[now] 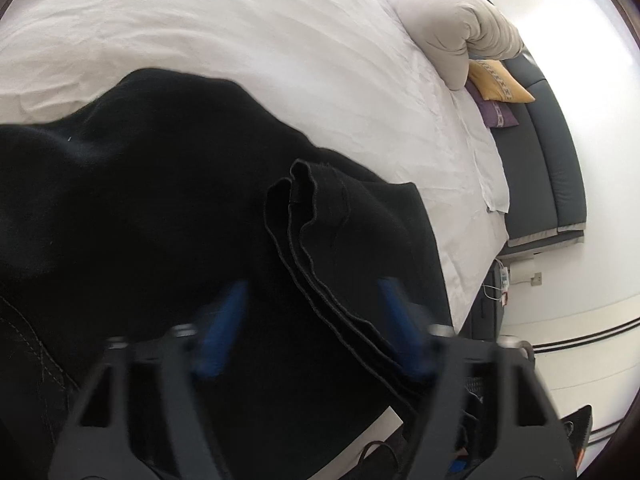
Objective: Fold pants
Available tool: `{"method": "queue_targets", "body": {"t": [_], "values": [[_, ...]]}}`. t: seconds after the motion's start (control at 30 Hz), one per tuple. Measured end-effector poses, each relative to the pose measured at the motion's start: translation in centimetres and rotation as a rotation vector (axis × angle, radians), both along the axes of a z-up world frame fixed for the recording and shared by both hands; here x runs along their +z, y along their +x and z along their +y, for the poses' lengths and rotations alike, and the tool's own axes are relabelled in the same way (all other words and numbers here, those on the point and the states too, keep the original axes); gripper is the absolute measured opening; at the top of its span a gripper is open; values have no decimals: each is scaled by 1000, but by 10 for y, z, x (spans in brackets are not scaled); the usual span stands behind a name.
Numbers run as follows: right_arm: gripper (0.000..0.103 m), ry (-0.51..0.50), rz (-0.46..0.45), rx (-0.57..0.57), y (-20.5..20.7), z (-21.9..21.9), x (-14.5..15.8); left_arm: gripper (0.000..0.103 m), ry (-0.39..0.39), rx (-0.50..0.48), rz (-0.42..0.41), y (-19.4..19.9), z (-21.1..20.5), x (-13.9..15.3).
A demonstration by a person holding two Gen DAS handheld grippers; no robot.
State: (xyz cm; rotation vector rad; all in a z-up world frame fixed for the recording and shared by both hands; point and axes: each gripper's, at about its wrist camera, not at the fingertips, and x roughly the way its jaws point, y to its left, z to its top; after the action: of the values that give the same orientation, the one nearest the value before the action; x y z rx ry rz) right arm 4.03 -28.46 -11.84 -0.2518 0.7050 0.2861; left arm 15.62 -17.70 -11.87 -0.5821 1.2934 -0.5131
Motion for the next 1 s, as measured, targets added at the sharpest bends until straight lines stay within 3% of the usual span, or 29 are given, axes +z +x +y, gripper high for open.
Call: {"method": "queue_targets", "body": {"t": [0.03, 0.27, 0.4, 0.57, 0.77, 1.0], "values": [[5, 1, -7, 10, -3, 3, 0, 31, -16, 6, 16, 0, 3, -3], [5, -10, -16, 78, -13, 35, 12, 15, -36, 52, -22, -8, 32, 7], [5, -12, -14, 127, -14, 51, 15, 13, -16, 85, -52, -15, 53, 15], [5, -21, 16, 175, -19, 70, 9, 13, 53, 104, -65, -22, 67, 5], [6, -33, 59, 183, -10, 79, -2, 13, 110, 92, -100, -23, 69, 4], [6, -5, 71, 180, -11, 91, -3, 13, 124, 104, -113, -29, 82, 5]]}}
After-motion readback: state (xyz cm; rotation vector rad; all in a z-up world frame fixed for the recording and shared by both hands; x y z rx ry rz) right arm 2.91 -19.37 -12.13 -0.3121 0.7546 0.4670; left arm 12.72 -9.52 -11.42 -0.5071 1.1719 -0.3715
